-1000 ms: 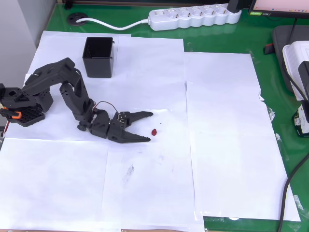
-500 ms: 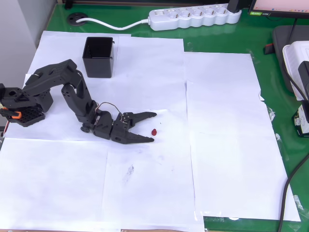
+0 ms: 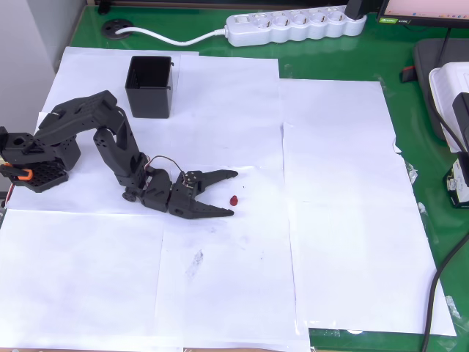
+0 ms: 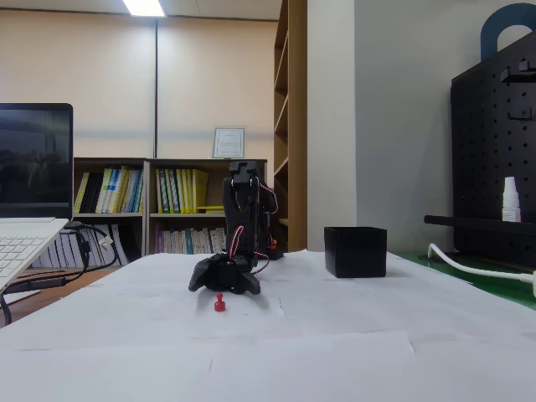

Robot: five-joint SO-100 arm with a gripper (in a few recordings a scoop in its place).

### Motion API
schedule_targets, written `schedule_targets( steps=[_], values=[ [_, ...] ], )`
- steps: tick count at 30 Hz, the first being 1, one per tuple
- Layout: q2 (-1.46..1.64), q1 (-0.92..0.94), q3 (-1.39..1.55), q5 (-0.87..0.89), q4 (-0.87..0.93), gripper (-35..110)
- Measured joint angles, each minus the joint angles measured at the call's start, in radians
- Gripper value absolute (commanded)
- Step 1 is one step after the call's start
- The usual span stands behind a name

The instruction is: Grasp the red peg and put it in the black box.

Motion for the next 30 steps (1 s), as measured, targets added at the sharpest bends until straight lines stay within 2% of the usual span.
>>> schedule_targets(
  steps=[10,13,15,18,23,30],
  values=[
    [0.0,0.0,-0.005,0.015,0.0,41],
    [0.0,0.0,-0.005,0.015,0.0,32],
    [0.0,0.0,-0.006,0.015,0.0,19],
    [0.0,0.0,-0.006,0.015,0.0,7],
    [0.0,0.0,-0.006,0.015,0.0,0],
    [0.0,0.0,-0.008,0.018,0.0,0]
  ],
)
